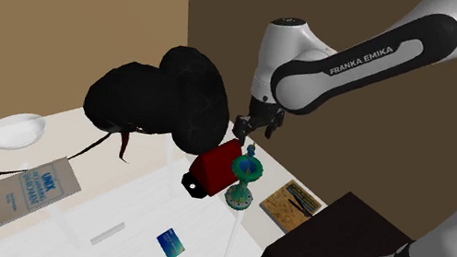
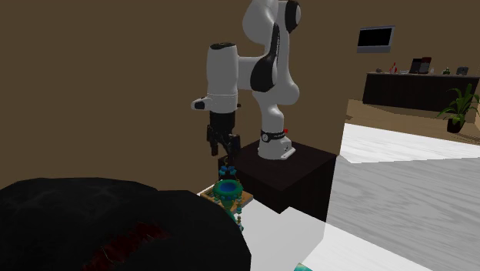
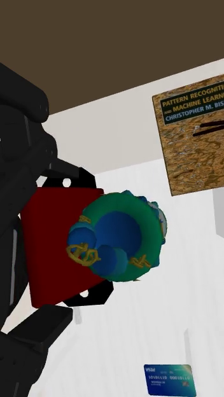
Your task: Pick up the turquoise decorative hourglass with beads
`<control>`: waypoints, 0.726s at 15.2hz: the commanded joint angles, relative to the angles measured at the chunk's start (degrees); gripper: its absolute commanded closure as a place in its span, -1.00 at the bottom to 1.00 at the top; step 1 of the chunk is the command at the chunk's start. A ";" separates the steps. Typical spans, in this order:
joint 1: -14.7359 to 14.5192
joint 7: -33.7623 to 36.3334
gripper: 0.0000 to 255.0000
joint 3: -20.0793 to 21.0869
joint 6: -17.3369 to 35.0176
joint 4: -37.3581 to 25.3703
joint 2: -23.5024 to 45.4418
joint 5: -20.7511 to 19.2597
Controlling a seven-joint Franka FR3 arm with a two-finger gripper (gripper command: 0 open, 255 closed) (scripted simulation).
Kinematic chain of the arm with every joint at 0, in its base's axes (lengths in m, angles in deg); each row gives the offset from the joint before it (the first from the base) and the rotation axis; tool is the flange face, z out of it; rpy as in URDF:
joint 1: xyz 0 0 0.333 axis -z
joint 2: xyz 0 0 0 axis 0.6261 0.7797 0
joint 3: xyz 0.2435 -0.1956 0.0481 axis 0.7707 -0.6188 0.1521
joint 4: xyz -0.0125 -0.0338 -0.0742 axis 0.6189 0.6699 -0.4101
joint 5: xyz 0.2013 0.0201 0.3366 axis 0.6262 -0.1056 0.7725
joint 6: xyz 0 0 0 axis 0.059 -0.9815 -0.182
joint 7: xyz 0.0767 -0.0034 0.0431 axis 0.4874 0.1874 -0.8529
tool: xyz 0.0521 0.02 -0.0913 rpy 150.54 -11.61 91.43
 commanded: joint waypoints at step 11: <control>-0.05 2.46 1.00 -0.17 5.89 0.85 5.32 -3.04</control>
